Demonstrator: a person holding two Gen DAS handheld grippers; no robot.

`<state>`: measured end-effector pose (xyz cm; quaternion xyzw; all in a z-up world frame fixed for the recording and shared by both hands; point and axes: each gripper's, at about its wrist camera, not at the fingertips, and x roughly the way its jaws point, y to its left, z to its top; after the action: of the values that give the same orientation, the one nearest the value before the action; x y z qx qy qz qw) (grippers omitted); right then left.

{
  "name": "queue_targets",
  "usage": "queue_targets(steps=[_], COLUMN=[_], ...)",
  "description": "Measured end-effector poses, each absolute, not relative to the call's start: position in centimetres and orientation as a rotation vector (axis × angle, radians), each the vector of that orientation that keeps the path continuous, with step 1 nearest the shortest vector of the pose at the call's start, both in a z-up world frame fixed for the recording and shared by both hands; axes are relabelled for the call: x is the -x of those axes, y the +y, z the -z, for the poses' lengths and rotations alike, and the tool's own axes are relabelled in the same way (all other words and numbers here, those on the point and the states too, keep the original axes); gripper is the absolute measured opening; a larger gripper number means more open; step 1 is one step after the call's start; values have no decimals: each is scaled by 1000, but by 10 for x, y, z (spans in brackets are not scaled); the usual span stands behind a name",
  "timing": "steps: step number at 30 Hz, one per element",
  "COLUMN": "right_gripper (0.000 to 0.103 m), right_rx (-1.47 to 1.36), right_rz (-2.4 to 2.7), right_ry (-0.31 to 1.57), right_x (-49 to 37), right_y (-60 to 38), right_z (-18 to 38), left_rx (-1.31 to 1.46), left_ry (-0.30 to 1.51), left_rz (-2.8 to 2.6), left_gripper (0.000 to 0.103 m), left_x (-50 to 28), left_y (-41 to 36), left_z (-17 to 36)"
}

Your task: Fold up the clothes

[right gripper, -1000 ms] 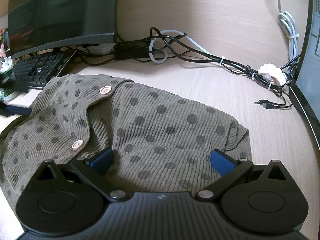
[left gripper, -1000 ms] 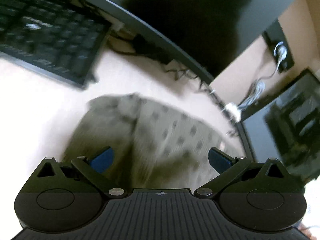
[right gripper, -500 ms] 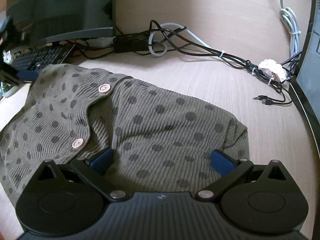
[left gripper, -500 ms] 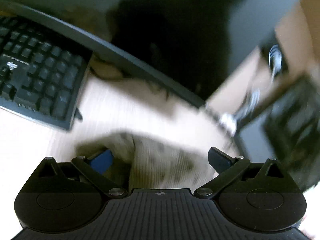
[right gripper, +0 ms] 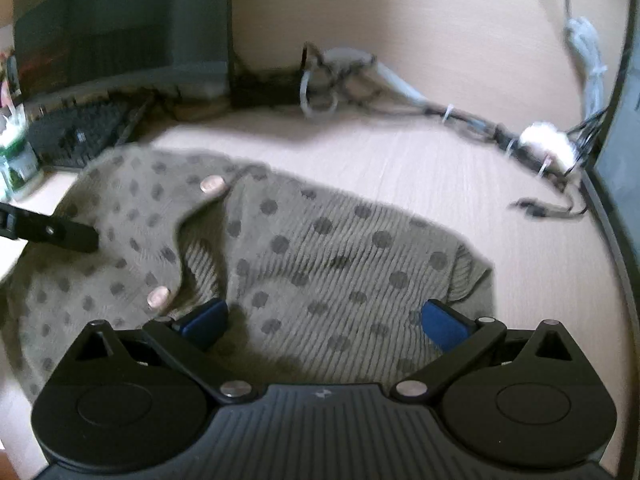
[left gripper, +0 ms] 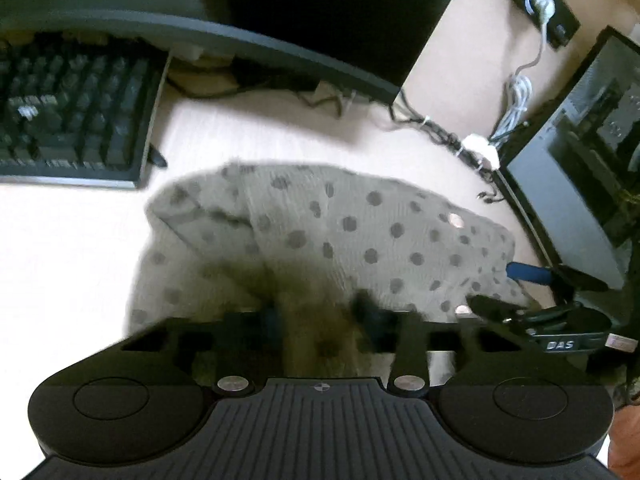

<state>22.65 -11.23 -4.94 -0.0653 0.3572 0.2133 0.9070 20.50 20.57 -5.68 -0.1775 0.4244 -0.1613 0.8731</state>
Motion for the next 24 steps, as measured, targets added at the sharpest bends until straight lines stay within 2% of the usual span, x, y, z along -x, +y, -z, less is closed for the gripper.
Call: queue_targets(steps=[2, 6, 10, 13, 16, 17, 20, 24], right_gripper=[103, 103, 103, 103, 103, 103, 101, 77], right_rx=[119, 85, 184, 276, 251, 216, 43, -52], right_rz=[-448, -462, -481, -481, -500, -500, -481, -425], right_ry=[691, 624, 765, 768, 767, 764, 789, 846], right_x=[-209, -176, -163, -152, -152, -153, -161, -172], right_y=[-121, -135, -121, -117, -126, -131, -150, -158], right_z=[38, 23, 57, 62, 48, 44, 40, 54], left_rx=[372, 352, 276, 206, 177, 174, 185, 210], left_ry=[879, 912, 954, 932, 904, 895, 894, 921], left_rz=[338, 310, 260, 238, 253, 262, 279, 294], left_gripper=[21, 19, 21, 34, 65, 72, 75, 77], left_x=[-197, -183, -170, -163, -162, -162, -166, -170], left_y=[210, 215, 210, 207, 205, 204, 201, 195], left_z=[50, 53, 62, 48, 35, 32, 31, 41])
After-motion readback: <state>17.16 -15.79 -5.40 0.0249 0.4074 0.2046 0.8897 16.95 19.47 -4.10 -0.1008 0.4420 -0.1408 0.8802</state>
